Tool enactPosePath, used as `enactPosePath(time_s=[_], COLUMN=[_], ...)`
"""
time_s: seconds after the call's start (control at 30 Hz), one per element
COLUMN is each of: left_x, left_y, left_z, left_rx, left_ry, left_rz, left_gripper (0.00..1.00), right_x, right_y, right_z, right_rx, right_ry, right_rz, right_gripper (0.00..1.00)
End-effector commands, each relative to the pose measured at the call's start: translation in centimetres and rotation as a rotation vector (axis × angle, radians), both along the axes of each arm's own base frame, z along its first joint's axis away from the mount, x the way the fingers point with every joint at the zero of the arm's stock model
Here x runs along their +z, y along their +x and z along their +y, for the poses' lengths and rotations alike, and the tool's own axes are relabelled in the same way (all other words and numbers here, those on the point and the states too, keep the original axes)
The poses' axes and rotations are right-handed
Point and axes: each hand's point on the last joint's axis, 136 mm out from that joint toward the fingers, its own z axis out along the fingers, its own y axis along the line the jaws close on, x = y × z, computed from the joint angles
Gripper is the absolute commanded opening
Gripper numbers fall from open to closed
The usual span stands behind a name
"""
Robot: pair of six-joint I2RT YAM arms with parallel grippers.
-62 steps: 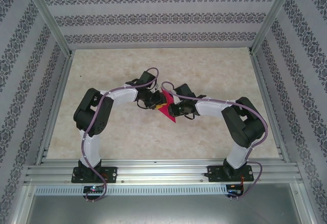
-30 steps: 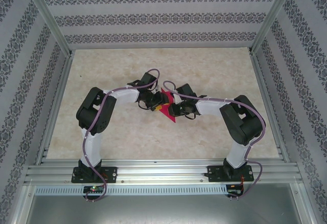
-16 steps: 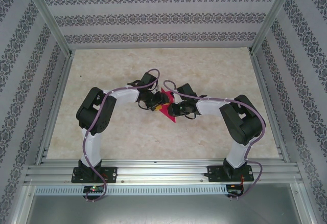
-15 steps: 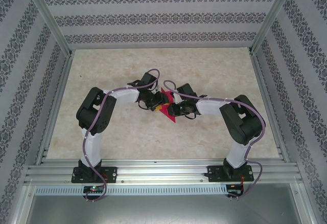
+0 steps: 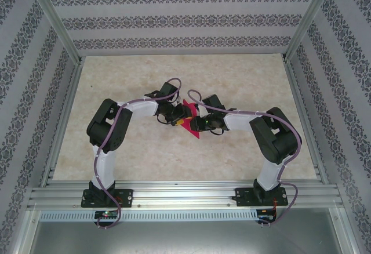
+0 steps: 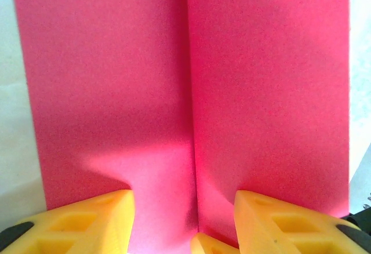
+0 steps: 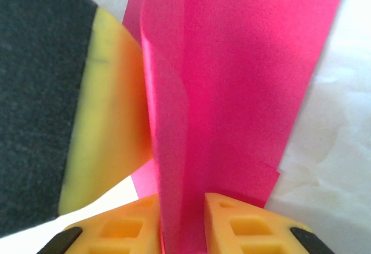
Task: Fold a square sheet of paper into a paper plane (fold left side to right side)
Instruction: Fourth fold the wing at the center of the table.
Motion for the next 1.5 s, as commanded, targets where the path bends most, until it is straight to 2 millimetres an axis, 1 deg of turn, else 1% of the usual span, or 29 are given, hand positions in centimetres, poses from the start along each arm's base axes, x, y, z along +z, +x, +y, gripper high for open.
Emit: enactPosePath(time_s=[0.0, 0.07, 0.17, 0.3, 0.47, 0.63, 0.7, 0.77, 0.83, 1.1, 1.3, 1.47], left_x=[-2.3, -2.3, -2.5, -2.7, -2.7, -2.7, -2.6, -2.5, -2.6, -2.5, -2.4, -2.3], left_y=[-0.7, -0.7, -0.8, -0.8, -0.8, -0.8, -0.8, -0.8, -0.8, -0.8, -0.8, -0.7], left_z=[0.6, 0.6, 0.8, 0.8, 0.9, 0.9, 0.9, 0.9, 1.0, 1.0, 1.0, 1.0], left_rx=[0.008, 0.009, 0.009, 0.011, 0.011, 0.011, 0.011, 0.010, 0.011, 0.011, 0.010, 0.010], left_ry=[0.073, 0.076, 0.083, 0.089, 0.092, 0.094, 0.094, 0.094, 0.097, 0.099, 0.100, 0.098], left_rz=[0.043, 0.043, 0.047, 0.053, 0.053, 0.052, 0.051, 0.048, 0.048, 0.045, 0.045, 0.044], left_gripper=[0.51, 0.51, 0.51, 0.51, 0.51, 0.51, 0.51, 0.51, 0.51, 0.51, 0.51, 0.51], right_x=[0.1, 0.2, 0.7, 1.9, 3.4, 5.3, 5.8, 5.2, 4.8, 3.1, 2.3, 1.8], right_y=[0.0, 0.1, 0.1, 0.1, 0.0, 0.8, 1.3, 1.5, 1.6, 1.3, 1.5, 1.3], right_z=[0.1, 0.1, -0.2, -0.7, -1.1, -1.9, -2.2, -2.8, -2.8, -1.3, -0.5, 0.2], right_rx=[-0.002, -0.005, -0.015, -0.022, -0.028, -0.058, -0.068, -0.085, -0.086, -0.056, -0.039, -0.019], right_ry=[0.032, 0.035, 0.041, 0.069, 0.144, 0.232, 0.233, 0.176, 0.156, 0.120, 0.099, 0.097], right_rz=[0.001, -0.003, -0.014, -0.045, -0.060, -0.069, -0.077, -0.075, -0.068, -0.045, -0.034, -0.025], right_gripper=[0.24, 0.25, 0.31, 0.37, 0.43, 0.44, 0.43, 0.43, 0.43, 0.43, 0.43, 0.41])
